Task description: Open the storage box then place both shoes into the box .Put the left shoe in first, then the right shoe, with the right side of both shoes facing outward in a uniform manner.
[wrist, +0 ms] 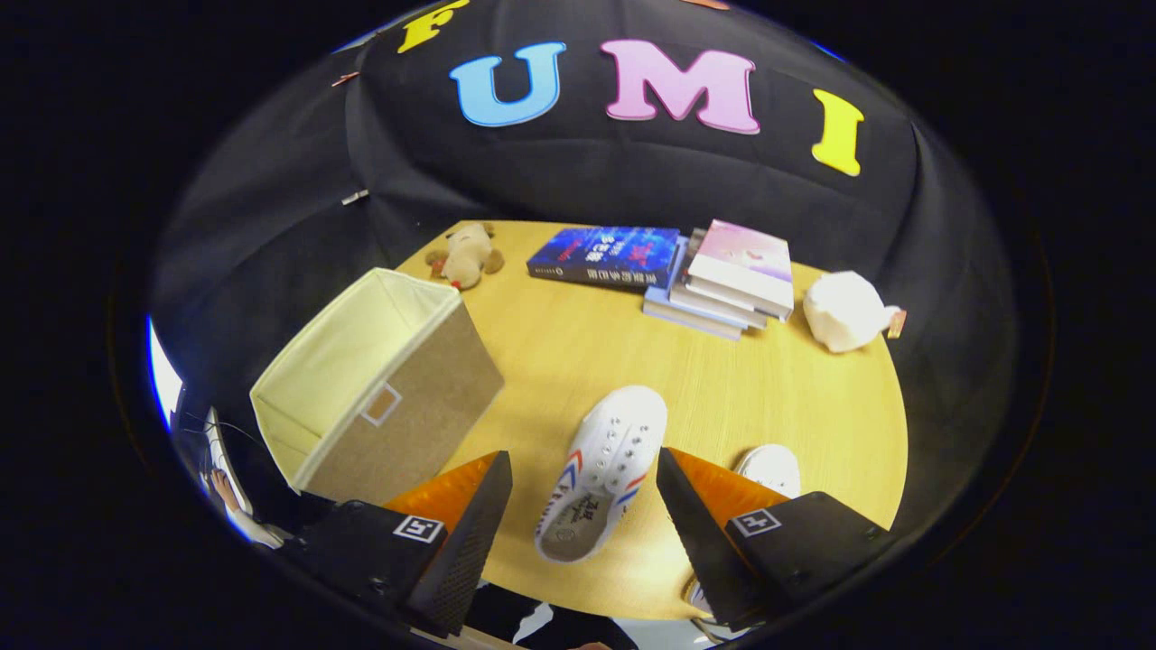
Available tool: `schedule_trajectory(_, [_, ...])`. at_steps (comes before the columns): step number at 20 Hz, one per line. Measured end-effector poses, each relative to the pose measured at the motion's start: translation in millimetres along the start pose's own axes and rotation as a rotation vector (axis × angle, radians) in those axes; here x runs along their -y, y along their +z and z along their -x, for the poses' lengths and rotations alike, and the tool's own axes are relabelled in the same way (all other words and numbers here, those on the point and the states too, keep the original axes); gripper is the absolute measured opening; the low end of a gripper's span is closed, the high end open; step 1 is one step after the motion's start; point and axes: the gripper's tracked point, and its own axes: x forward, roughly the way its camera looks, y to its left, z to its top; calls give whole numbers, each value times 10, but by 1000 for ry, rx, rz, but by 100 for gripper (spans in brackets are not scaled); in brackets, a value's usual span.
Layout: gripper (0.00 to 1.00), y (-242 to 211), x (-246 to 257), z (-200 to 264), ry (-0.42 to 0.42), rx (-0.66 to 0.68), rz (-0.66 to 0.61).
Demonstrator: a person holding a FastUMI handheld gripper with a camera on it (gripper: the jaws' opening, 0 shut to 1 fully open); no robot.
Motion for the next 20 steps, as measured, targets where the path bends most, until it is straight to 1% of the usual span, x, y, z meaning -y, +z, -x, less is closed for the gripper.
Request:
schedule_trajectory(2, [99, -217, 113, -114, -3, -38, -14])
schedule_trajectory(5, [99, -523, 336, -297, -53, -102, -19])
schedule_trajectory(9, [99, -721, 451, -562, -93, -176, -38])
schedule_trajectory(12, [99, -767, 501, -767, -122, -205, -44])
schedule_trajectory(14, [89, -784, 432, -849, -106, -219, -78])
schedule_trajectory(15, [77, -796, 368, -862, -92, -225, -112])
schedule_trajectory(16, [70, -800, 332, -881, -87, -230, -142])
schedule_trajectory(17, [51, -803, 299, -879, -77, -230, -159])
schedule_trajectory(18, [45, -805, 262, -885, -69, -232, -173])
schedule_trajectory(20, [29, -793, 277, -862, -81, -251, -211])
